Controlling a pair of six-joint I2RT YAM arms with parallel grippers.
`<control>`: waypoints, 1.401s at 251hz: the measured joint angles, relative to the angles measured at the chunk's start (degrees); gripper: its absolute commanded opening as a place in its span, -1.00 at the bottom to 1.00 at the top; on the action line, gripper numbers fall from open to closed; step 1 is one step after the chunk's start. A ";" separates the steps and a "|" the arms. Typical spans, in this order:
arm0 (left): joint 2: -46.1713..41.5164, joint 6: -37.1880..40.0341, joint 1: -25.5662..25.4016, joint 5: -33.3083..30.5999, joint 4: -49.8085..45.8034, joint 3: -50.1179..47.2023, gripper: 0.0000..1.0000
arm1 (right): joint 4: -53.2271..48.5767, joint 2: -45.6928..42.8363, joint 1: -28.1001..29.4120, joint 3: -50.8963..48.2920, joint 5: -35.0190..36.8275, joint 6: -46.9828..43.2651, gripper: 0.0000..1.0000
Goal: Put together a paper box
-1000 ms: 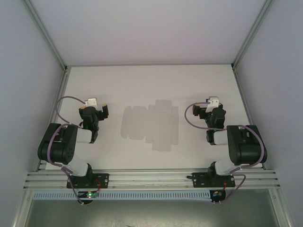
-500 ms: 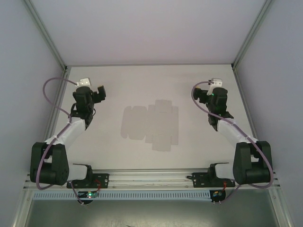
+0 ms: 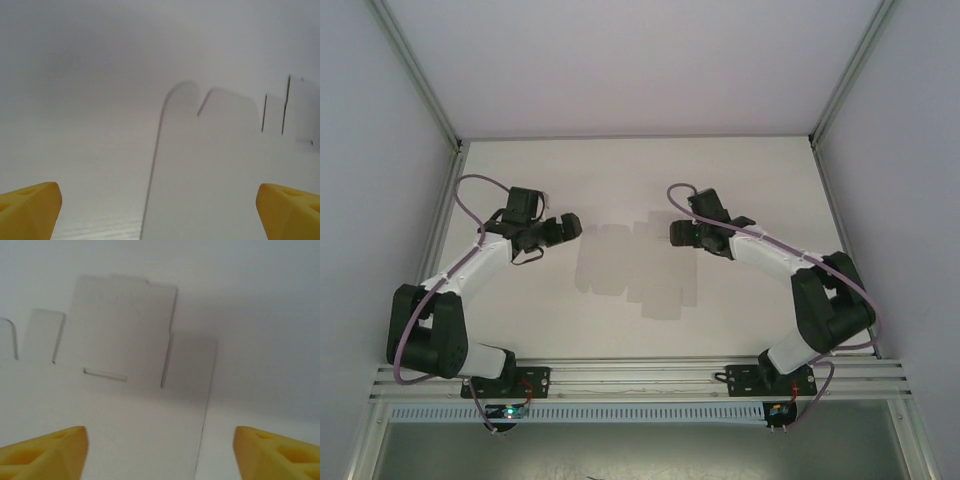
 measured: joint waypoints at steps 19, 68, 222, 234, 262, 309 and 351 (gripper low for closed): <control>0.83 -0.59 -0.55 2.86 -0.02 -0.26 1.00 | -1.79 1.79 1.29 0.48 1.55 0.90 0.36; 4.79 -0.90 -0.94 7.34 0.61 0.15 1.00 | -4.15 5.29 2.29 1.51 3.48 2.36 0.22; 17.70 1.29 -4.72 14.38 -1.36 5.79 1.00 | -2.99 9.79 2.27 0.57 3.48 4.11 0.01; 17.75 1.64 -4.76 14.08 -1.95 5.99 1.00 | -2.56 9.64 2.27 0.24 3.48 4.09 0.01; 17.88 2.69 -4.81 13.64 -2.89 6.16 1.00 | -1.29 9.27 2.25 -0.57 3.43 4.07 -0.03; 18.29 3.10 -5.16 13.92 -2.95 6.43 1.00 | 0.48 9.05 2.14 -1.55 2.69 4.07 -0.10; 18.56 2.78 -4.92 17.05 -1.55 6.36 1.00 | 3.28 8.13 2.10 -3.56 2.34 4.07 -0.11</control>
